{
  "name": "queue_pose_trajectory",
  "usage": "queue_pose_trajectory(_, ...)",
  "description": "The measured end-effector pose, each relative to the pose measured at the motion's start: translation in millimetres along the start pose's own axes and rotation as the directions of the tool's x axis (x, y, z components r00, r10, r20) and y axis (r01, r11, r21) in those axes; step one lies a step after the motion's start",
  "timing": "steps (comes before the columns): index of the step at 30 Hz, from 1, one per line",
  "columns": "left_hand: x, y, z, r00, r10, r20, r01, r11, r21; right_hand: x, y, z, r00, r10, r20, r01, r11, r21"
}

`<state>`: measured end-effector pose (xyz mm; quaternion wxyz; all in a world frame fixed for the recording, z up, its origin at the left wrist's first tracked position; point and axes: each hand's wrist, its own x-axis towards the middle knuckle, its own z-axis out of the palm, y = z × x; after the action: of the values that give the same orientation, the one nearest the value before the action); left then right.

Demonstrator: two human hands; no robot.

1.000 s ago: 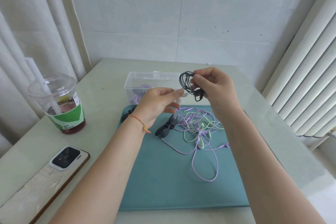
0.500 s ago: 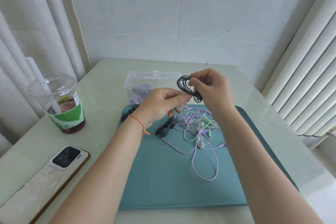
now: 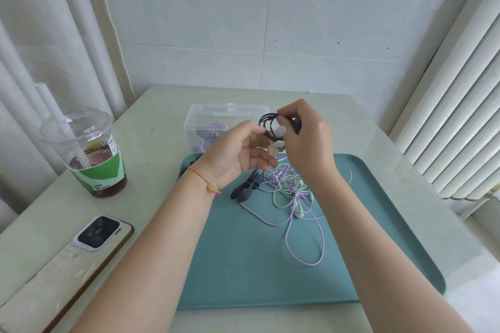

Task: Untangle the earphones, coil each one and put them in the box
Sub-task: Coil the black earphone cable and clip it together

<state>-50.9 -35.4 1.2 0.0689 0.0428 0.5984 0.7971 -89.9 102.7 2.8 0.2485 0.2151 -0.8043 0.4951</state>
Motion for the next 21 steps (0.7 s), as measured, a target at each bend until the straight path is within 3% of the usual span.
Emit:
queue_pose_trajectory(5,1.1,-4.7,4.5,0.991,0.059,-0.117,-0.035,0.980,0.198,-1.3,1.6,3.6,0.997,-0.049,0.052,0.052,0.997,-0.054)
queue_pose_trajectory(16,-0.3,-6.1,3.5,0.998,-0.046,-0.043,0.048,0.998,0.049,1.1,5.3,2.7,0.999,-0.044,0.026,0.046,0.997,-0.063)
queue_pose_trajectory(21,1.7,-7.8,-1.6,0.997,-0.072,-0.034,0.074,0.995,0.060,5.1,0.2,-2.8,0.986,0.123,0.109,-0.128,0.991,0.045)
